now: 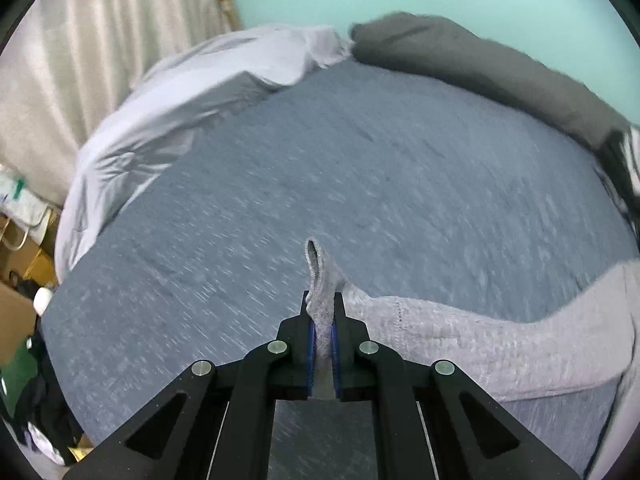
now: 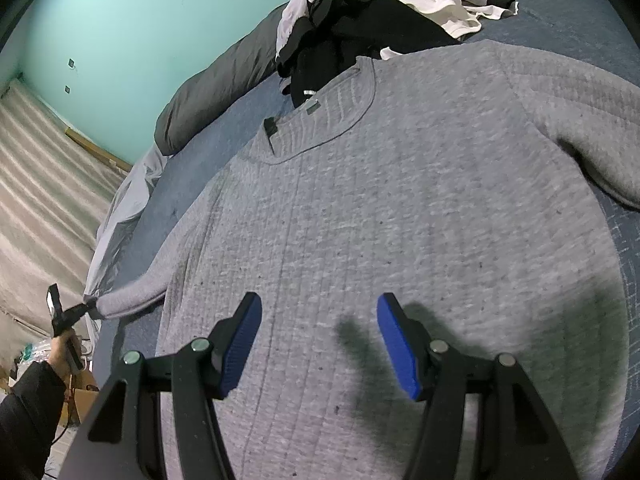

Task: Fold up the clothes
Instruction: 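Grasp the sleeve cuff with the left gripper and pull it straight, then open the left gripper, lay the sleeve flat, and withdraw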

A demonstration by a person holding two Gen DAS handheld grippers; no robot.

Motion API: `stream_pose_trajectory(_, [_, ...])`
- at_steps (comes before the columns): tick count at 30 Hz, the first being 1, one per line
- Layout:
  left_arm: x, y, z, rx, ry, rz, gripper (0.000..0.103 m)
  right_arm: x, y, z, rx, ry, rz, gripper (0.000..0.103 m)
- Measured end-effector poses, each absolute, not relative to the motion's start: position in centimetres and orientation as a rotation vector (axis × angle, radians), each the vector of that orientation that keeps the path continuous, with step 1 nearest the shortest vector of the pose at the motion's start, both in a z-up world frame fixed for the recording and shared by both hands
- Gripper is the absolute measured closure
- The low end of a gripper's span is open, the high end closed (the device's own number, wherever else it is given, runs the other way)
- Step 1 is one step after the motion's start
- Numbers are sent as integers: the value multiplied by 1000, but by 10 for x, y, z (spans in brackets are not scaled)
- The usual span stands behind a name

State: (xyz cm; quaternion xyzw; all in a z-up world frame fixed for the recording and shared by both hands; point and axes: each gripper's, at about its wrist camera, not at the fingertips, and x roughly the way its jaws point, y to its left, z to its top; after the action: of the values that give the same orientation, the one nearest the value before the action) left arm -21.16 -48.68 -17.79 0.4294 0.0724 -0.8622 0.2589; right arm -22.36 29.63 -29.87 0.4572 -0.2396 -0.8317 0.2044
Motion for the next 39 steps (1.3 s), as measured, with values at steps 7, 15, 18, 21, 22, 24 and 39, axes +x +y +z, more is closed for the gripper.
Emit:
stream_pose_trajectory(7, [-214,-513,-208,1215,284,-2241,97,-225,294,-304,1293,-660,-2316,42])
stream_pose_trajectory(15, [-223,-542,-260,1340,371,-2164,93,-224,292,-303,1287,-642,-2324,42])
stream_pose_trajectory(18, [-220,-548,-255,1326,335,-2149,88,-225,292,-305,1296,-643,-2320,42])
stream_pose_trajectory(21, [-215,-554,-248,1307,299,-2133,80,-224,291,-305,1295,-644,-2315,42])
stream_pose_trajectory(22, [-213,-556,-244,1294,290,-2127,79,-223,291,-304,1292,-644,-2315,42])
stream_pose_trajectory(24, [-210,-556,-236,1277,277,-2141,78,-222,291,-302,1284,-647,-2316,42])
stream_pose_trajectory(39, [-241,-472,-271,1427,238,-2276,77,-222,294,-300,1278,-652,-2320,42])
